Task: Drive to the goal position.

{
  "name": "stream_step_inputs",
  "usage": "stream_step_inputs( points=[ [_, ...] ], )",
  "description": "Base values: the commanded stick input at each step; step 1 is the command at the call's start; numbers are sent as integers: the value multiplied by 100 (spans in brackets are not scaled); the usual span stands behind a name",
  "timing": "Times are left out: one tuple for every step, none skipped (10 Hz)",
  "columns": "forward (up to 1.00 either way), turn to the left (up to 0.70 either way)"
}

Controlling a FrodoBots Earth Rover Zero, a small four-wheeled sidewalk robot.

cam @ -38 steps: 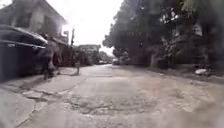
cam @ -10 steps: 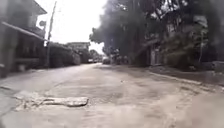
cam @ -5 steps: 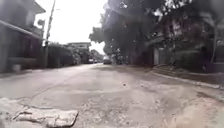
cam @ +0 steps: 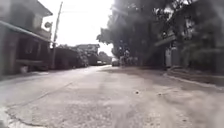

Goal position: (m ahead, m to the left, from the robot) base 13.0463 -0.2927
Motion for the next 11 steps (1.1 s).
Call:
stream_step_inputs(
  points=[
    [100, 0],
    [100, 3],
    [100, 24],
    [100, 8],
    [100, 0],
    [100, 0],
    [100, 0],
    [100, 0],
    [100, 0],
    [100, 0],
    [100, 0]
  ],
)
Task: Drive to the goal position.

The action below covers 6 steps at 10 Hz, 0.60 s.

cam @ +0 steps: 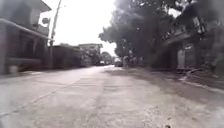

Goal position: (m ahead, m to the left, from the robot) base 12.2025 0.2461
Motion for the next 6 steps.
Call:
stream_step_inputs(
  points=[
    [100, 16],
    [100, 25],
    [100, 6],
    [100, 0],
    [100, 0],
    [100, 0]
  ],
)
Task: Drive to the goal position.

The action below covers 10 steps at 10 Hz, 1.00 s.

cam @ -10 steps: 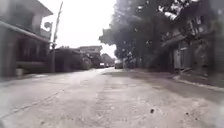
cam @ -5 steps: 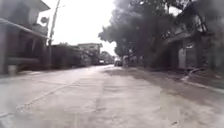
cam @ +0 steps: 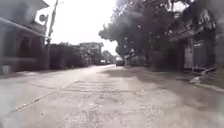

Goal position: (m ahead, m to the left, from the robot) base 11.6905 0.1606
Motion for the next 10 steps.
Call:
stream_step_inputs(
  points=[
    [100, 0],
    [100, 0],
    [100, 0],
    [100, 17],
    [100, 27],
    [100, 18],
    [100, 1],
    [100, 27],
    [100, 27],
    [100, 27]
  ],
)
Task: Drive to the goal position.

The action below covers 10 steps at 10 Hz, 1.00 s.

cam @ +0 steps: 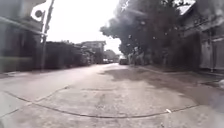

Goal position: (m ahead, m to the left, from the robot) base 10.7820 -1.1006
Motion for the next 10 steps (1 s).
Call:
stream_step_inputs(
  points=[
    [100, 27],
    [100, 27],
    [100, 0],
    [100, 0],
    [100, 0],
    [100, 0],
    [100, 0],
    [100, 0],
    [100, 0],
    [100, 0]
  ],
)
